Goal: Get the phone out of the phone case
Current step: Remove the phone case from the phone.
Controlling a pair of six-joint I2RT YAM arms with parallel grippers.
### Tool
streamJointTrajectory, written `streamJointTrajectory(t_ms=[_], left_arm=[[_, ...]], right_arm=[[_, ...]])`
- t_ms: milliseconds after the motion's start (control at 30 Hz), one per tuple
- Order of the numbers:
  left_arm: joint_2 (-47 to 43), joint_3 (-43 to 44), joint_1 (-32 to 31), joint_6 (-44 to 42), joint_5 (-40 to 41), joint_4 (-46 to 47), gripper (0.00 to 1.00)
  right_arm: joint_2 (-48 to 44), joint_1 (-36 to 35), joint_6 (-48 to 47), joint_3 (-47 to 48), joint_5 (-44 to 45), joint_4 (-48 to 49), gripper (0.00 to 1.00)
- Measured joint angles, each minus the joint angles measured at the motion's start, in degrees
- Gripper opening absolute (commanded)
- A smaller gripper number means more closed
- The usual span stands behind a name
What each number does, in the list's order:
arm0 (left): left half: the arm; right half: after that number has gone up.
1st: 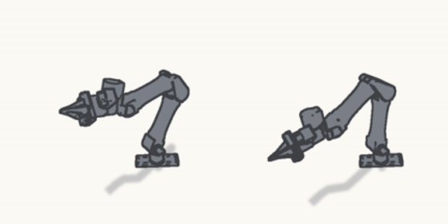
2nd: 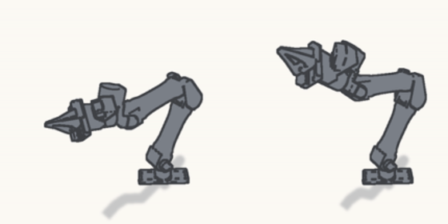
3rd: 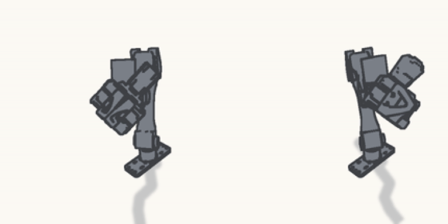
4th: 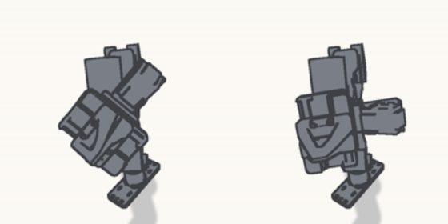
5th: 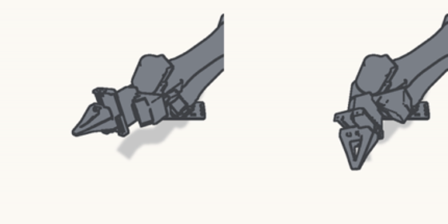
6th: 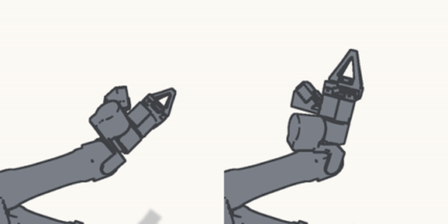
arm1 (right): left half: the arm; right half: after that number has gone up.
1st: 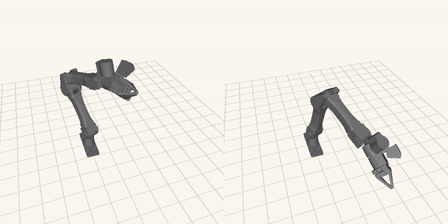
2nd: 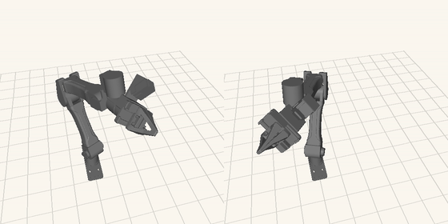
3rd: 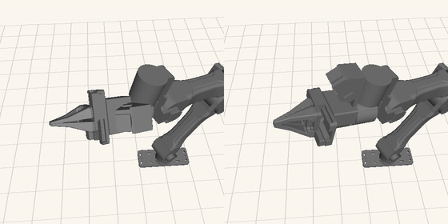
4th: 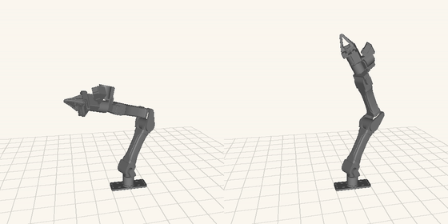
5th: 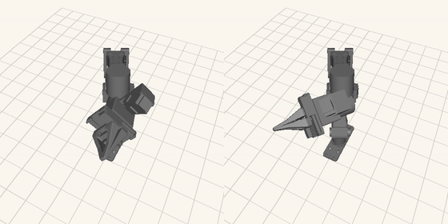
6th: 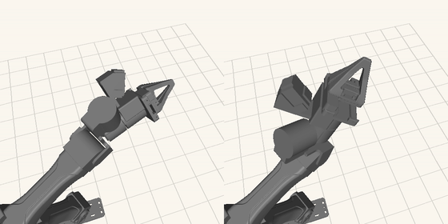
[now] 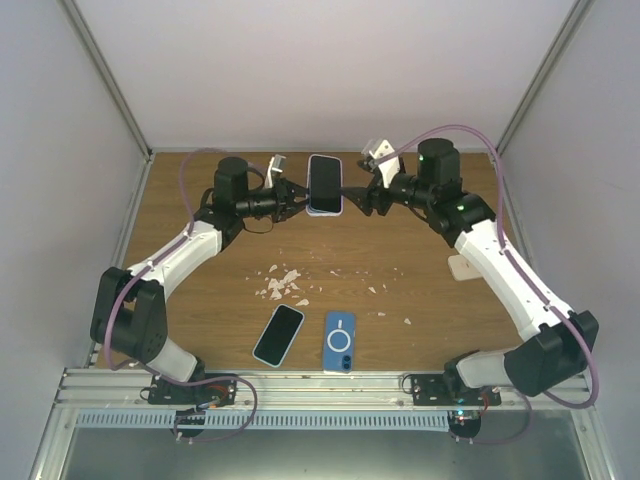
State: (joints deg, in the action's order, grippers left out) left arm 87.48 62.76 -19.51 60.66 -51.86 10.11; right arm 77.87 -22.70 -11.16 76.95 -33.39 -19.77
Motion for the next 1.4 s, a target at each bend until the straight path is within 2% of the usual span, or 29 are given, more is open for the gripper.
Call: streamJointTrajectory(t_ms=[233, 833, 1100, 1400], left_arm=[[1.0, -0.2, 1.2, 4.4, 0.8, -0.7, 0.00], [2.5, -2.3, 2.3, 9.9, 1.0, -0.5, 0.00], [2.7, -2.3, 2.3, 10.3, 1.0, -0.4, 0.00], [3.0, -2.3, 2.4, 10.8, 2.3, -0.4, 0.00]], right_arm=[[0.3, -6.4, -8.7, 0.0, 11.9, -0.3, 0.75], [5.2, -21.5, -18.8, -1.7, 31.3, 3.9, 0.63], [6.4, -23.5, -22.1, -4.4, 38.8, 7.1, 0.57], [6.9, -24.1, -25.0, -5.9, 42.6, 10.8, 0.53]])
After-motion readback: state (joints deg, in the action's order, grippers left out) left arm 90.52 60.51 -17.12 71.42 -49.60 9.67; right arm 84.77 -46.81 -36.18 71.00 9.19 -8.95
